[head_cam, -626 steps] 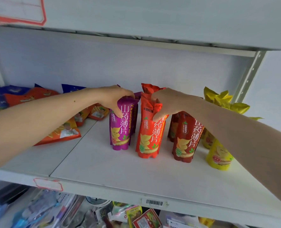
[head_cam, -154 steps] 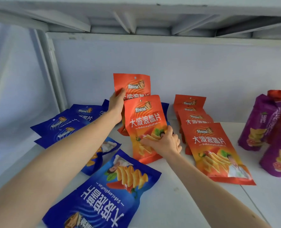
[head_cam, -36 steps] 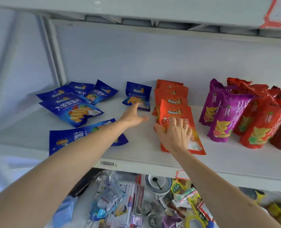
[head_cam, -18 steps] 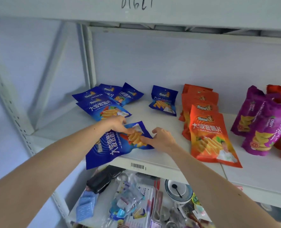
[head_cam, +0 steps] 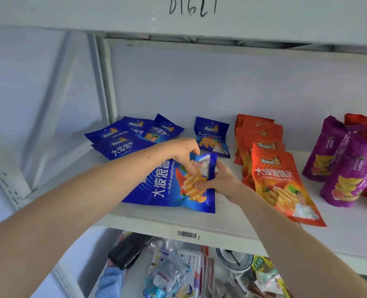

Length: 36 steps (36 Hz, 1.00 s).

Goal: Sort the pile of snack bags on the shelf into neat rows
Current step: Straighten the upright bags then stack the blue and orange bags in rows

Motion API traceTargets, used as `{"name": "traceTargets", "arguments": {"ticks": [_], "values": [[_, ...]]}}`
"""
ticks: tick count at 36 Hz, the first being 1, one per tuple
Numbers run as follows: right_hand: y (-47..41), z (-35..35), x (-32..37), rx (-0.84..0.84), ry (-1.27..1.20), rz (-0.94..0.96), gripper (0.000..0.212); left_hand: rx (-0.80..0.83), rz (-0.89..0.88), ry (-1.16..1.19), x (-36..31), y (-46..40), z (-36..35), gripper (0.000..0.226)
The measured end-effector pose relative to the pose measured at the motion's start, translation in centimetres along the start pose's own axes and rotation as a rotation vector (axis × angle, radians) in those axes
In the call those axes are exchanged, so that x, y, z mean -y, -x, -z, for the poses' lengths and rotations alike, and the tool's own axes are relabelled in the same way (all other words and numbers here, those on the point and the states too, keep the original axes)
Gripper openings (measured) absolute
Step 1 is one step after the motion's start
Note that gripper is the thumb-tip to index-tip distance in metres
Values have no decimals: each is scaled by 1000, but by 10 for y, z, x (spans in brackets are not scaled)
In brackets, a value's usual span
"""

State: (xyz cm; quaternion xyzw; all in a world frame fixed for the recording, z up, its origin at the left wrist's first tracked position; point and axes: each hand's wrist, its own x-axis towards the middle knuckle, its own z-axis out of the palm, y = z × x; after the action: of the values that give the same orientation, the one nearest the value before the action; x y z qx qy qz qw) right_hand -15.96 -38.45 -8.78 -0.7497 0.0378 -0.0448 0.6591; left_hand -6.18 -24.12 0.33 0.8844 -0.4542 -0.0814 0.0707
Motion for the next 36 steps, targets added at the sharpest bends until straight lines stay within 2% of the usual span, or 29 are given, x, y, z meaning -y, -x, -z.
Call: {"name": "traceTargets", "arguments": {"ticks": [1, 3, 7, 10, 12, 15, 18, 21, 23, 25, 27, 33, 36], "values": [[-1, 1, -3, -19, -56, -7, 69, -23, -19, -14, -3, -2, 4, 35], [-1, 4, -6, -64, -157, -4, 68, -107, -24, -28, -4, -6, 11, 59], [-2, 11, -14, -186, -315, 37, 59, -512, 55, -105, 11, -15, 29, 83], [-8, 9, -20, -336, -367, 45, 66, -663, 176, -102, 32, -22, 40, 91], [-16, 8, -26, -440, -408, 51, 73, -650, 251, -36, 45, -26, 40, 100], [-24, 4, -23, -623, -500, 87, 65, -587, 360, 119, 60, -31, 33, 116], [-34, -7, -22, -716, -562, 118, 58, -509, 412, 579, 63, -35, 20, 126], [-44, -21, -23, -754, -601, 152, 65, -414, 444, 1142, 65, -49, 0, 105], [-49, -28, -25, -759, -602, 144, 71, -392, 468, 1373, 69, -61, -17, 90], [-52, -31, -28, -758, -575, 90, 90, -404, 481, 1394, 73, -73, -30, 73], [-54, -29, -31, -773, -498, 9, 116, -407, 495, 1368, 73, -79, -36, 69], [-47, -7, -21, -879, -38, -153, 116, -403, 479, 1343, 87, -103, -37, 94], [-46, 1, -19, -761, 206, -160, 104, -359, 485, 1365, 97, -127, -43, 103]]}}
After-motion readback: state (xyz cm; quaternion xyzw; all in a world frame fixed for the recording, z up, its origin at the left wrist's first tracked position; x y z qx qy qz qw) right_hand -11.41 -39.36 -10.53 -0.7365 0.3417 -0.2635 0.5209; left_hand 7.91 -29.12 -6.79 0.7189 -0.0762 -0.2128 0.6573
